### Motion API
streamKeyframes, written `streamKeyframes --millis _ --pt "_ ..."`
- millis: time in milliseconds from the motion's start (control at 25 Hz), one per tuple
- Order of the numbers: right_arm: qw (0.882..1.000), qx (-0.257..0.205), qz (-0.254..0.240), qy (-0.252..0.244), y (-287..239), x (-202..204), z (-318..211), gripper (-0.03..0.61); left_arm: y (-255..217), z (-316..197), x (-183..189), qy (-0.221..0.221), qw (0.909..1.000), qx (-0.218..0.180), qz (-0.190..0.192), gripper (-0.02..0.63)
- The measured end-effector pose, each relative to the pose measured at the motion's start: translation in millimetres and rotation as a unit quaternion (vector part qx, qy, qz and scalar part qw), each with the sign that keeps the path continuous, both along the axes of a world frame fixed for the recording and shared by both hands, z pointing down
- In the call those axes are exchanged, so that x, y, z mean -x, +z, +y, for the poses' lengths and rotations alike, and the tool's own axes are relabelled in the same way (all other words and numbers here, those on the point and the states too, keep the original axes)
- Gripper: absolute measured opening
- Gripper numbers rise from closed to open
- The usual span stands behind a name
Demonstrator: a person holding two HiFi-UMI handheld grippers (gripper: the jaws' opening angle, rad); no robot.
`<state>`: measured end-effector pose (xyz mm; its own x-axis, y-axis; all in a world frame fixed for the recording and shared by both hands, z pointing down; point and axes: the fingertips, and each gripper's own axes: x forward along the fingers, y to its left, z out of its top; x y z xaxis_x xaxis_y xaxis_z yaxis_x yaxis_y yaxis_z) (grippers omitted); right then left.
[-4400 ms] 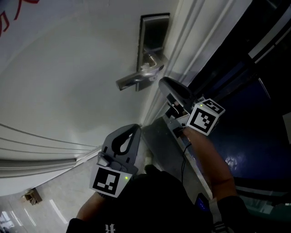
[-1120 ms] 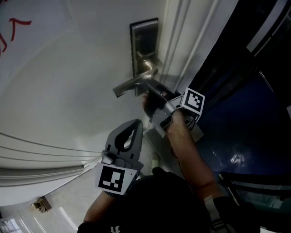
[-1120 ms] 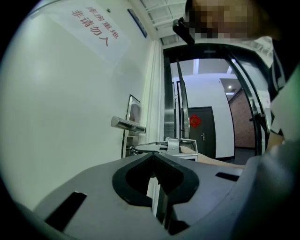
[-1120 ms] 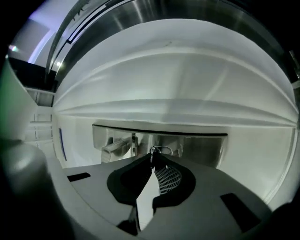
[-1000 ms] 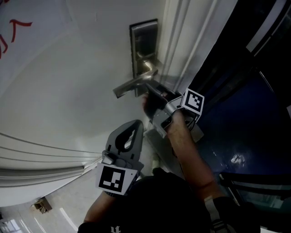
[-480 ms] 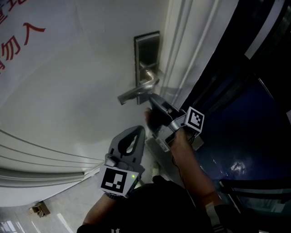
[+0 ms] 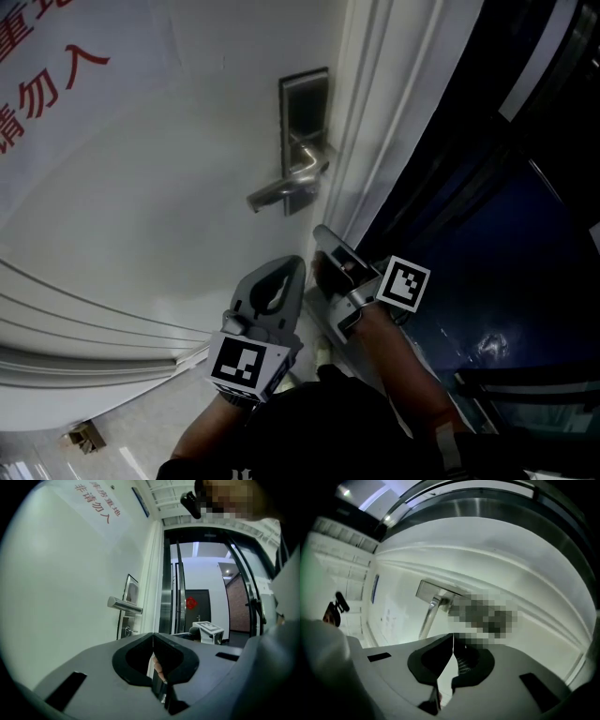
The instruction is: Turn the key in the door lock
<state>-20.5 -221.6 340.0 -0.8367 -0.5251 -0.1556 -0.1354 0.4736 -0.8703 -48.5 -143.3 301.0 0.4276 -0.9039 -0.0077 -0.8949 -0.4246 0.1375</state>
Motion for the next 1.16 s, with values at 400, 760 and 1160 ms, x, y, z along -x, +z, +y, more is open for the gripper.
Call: streamKeyframes --millis 400,760,1160 --pt "0.925 -0.279 0.25 0.067 -30 2 38 0.015 -3 2 0 0.004 0.9999 -0.009 -0.011 0.008" --pt "0.917 -0.288 0.266 0.071 -29 7 45 0.015 -2 4 5 0.001 0.9999 -0.011 -0.009 0.008" --pt "0.918 -0.286 0.265 0.071 -30 10 43 0.015 -2 1 8 -0.002 0.9999 -0.012 -0.007 0.008"
